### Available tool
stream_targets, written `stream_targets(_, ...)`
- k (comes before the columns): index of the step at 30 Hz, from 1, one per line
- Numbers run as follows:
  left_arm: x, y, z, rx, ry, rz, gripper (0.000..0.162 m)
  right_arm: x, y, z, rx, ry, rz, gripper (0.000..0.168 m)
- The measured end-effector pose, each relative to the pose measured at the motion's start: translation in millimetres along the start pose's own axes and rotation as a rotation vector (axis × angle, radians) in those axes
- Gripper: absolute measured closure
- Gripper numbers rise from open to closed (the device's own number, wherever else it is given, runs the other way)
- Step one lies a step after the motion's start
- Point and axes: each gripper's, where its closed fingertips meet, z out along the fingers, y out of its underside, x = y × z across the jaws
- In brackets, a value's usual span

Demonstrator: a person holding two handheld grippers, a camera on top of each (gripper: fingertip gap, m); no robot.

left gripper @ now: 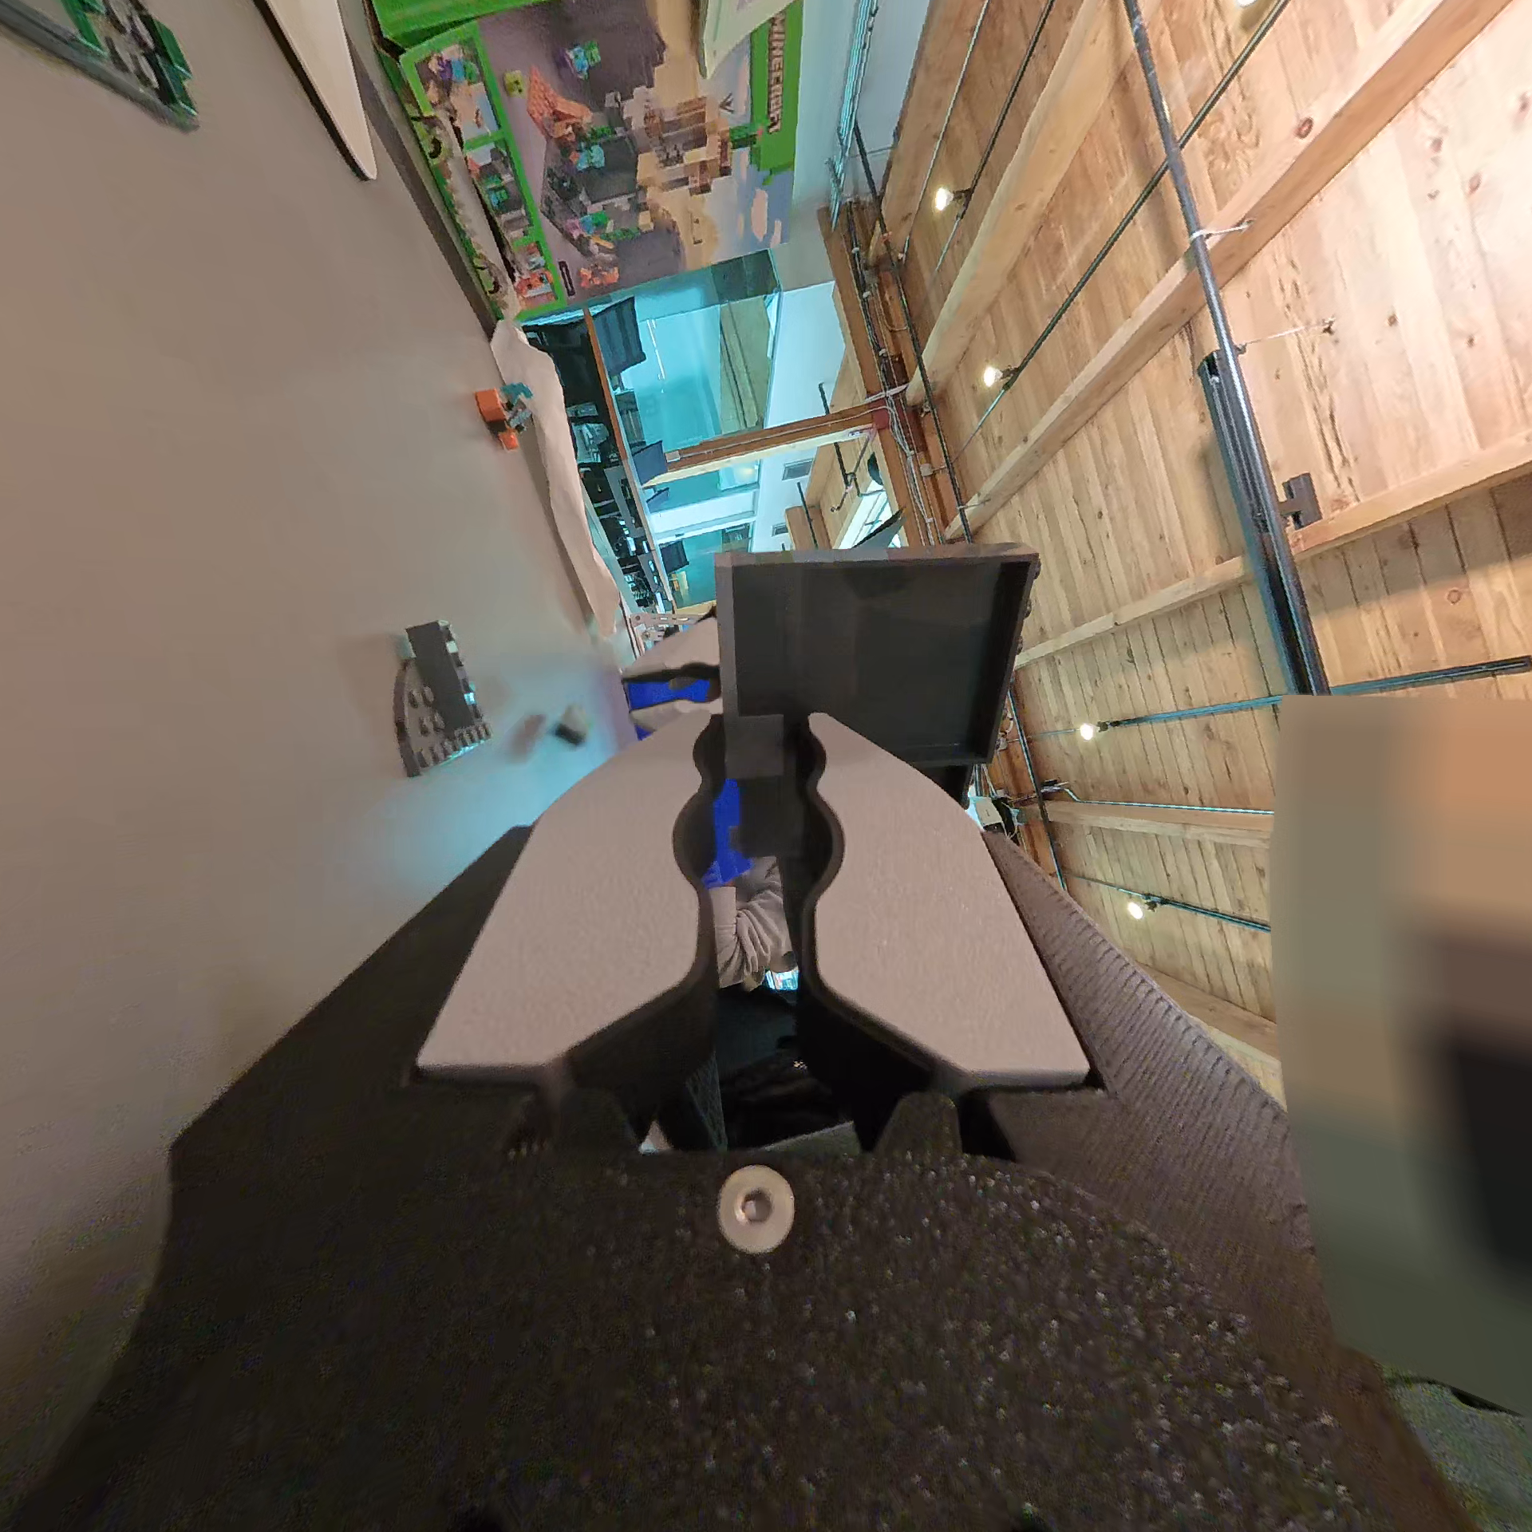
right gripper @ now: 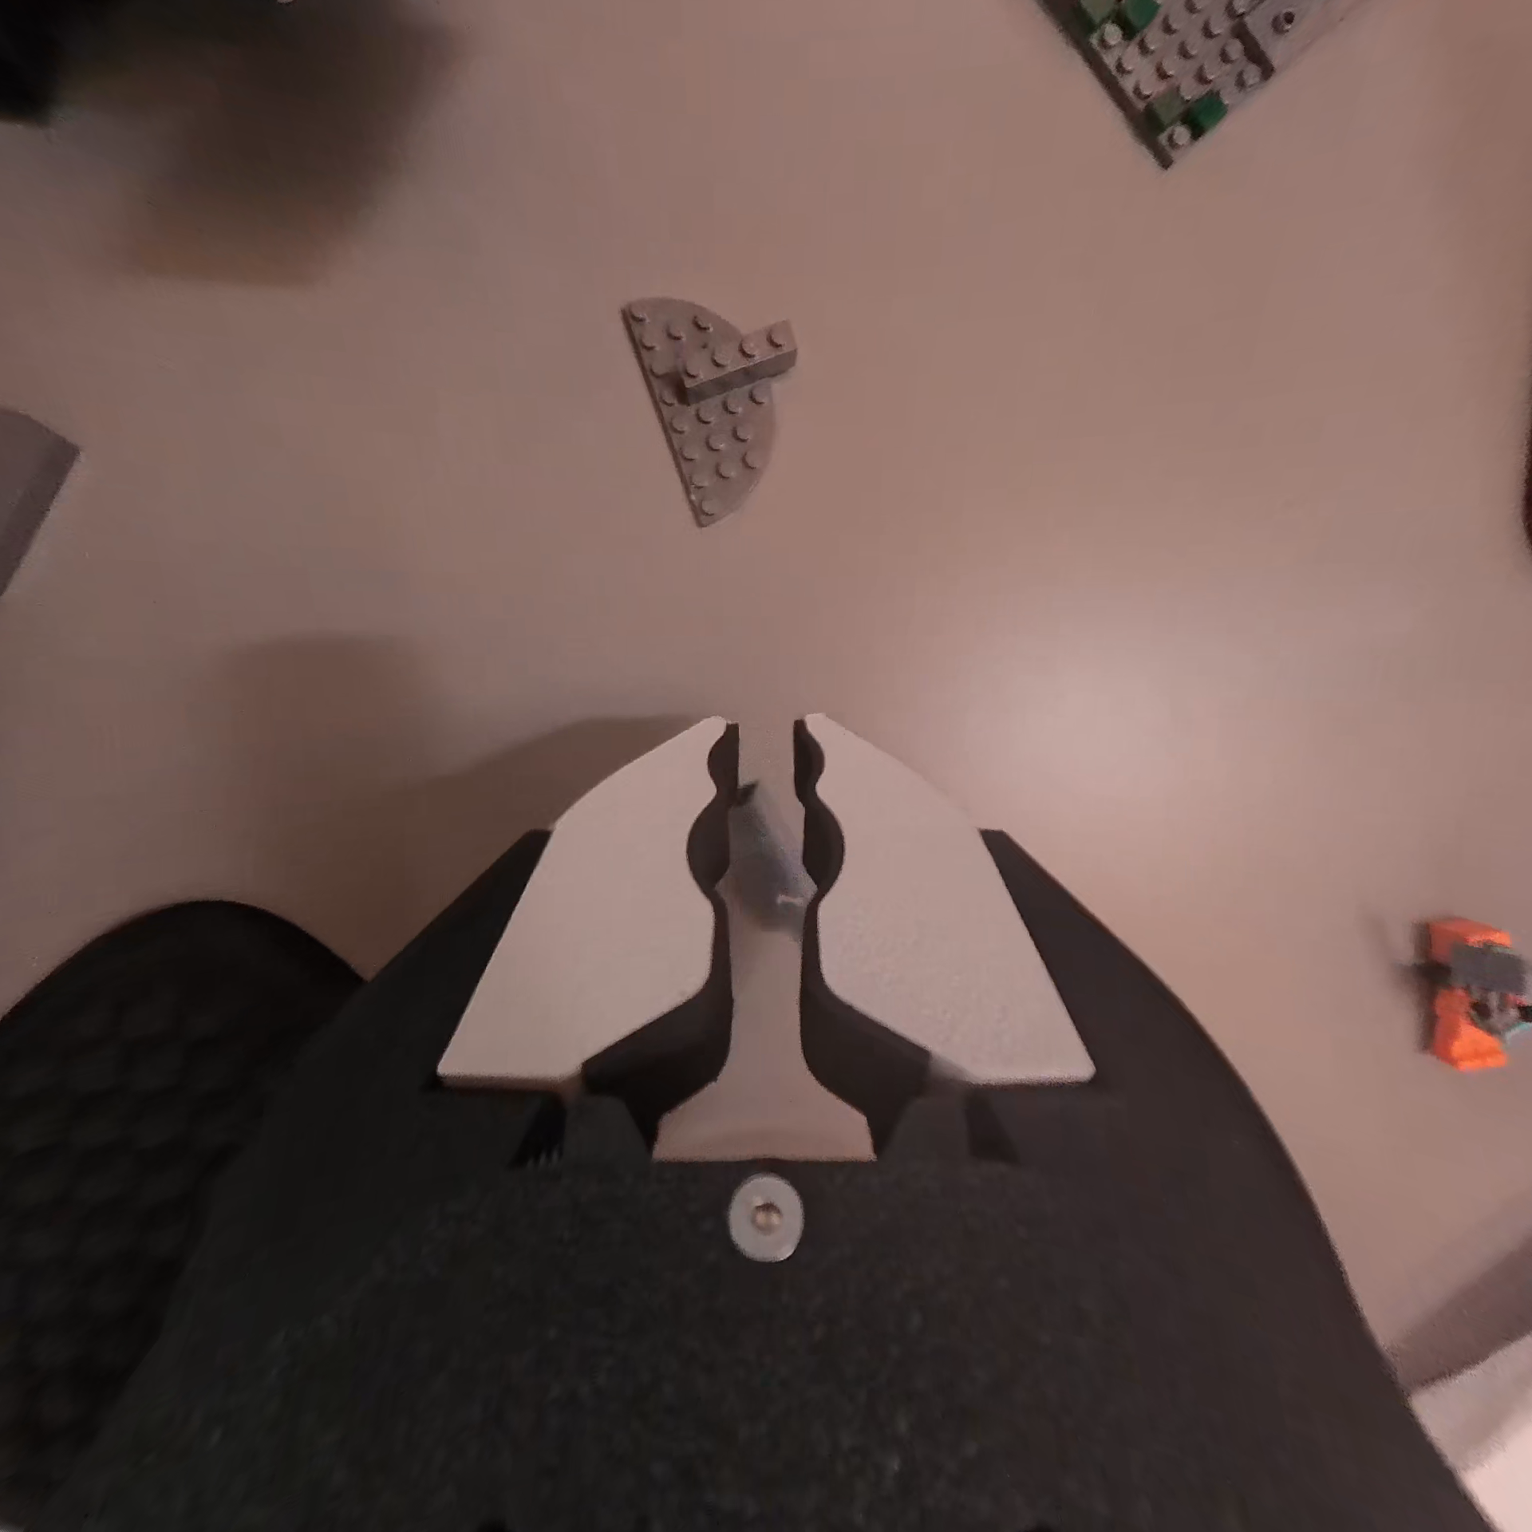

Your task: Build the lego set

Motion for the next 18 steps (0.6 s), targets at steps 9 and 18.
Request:
stream_targets(9,-12,-18,7,-0.048,-0.048,0.072,0.147,58,16,-30,0.312,0.205,0.301,0.139)
stream_targets(18,-13,-31,10,-0.094,-0.053,0.158,0.146,-50,-15,-68,0.593,0.104,0.223,0.141)
